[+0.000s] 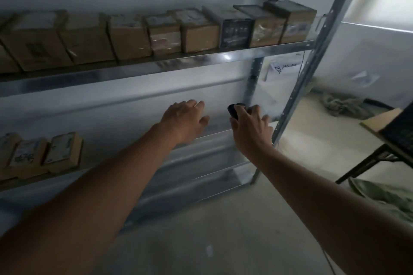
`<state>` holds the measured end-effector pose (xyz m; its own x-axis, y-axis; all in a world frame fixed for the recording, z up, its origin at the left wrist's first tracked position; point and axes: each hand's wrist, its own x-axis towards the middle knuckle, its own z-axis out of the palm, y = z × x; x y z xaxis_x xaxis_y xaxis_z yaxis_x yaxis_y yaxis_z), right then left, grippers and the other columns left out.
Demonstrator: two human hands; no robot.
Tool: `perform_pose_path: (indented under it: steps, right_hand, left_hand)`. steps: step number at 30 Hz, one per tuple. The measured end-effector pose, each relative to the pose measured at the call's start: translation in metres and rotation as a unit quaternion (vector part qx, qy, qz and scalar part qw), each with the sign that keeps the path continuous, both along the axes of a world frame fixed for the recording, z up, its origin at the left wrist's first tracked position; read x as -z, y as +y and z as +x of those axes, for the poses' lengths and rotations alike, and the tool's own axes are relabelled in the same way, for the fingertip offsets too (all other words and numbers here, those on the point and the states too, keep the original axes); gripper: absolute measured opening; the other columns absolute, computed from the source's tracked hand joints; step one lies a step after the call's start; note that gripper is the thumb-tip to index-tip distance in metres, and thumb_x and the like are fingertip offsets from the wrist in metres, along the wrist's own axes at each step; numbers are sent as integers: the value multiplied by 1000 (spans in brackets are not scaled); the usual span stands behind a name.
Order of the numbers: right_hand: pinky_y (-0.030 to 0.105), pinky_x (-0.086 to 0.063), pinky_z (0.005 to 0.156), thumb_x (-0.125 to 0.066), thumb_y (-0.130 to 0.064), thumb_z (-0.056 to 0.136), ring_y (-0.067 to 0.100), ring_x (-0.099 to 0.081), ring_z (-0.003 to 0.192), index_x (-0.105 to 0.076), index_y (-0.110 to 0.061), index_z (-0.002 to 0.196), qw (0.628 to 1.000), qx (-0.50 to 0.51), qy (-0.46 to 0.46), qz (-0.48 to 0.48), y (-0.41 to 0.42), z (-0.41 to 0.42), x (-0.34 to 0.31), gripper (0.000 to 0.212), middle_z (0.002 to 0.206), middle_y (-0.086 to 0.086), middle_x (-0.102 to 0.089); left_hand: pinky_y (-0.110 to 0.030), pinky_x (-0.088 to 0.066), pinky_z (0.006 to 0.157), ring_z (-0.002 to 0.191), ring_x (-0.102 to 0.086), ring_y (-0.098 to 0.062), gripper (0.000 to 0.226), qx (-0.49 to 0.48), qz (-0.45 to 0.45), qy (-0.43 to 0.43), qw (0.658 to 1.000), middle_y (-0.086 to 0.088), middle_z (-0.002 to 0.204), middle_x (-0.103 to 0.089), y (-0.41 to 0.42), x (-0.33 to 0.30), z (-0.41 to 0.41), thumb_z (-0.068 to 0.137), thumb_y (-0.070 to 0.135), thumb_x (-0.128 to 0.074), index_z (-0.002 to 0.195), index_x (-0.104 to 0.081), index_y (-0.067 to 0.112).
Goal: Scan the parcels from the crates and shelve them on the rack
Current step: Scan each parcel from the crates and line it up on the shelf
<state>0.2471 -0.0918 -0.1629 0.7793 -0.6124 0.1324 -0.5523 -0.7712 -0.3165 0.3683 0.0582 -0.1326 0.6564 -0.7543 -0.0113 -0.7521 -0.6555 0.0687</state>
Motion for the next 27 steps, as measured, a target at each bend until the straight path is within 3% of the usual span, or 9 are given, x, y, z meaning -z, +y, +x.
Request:
perform_pose_path:
  steps: [12,27]
  right_hand:
    - [63,-50,97,-49,-39,111,49,-48,126,-43,-26,154,999,-8,35,15,-168,-11,35,46,142,18,-43]
    - [62,-51,95,-51,-41,109,45,-50,121,-41,-25,152,996,28,74,43,-308,132,135,46,141,17,-40]
  left_hand:
    - [-50,-44,112,136,-53,-39,58,-34,20,46,998,-16,154,-49,-169,29,-11,109,50,-42,153,-44,12]
    - [-51,-47,103,124,-57,-44,49,-69,41,75,994,-22,138,-53,-316,122,106,110,47,-38,140,-48,9]
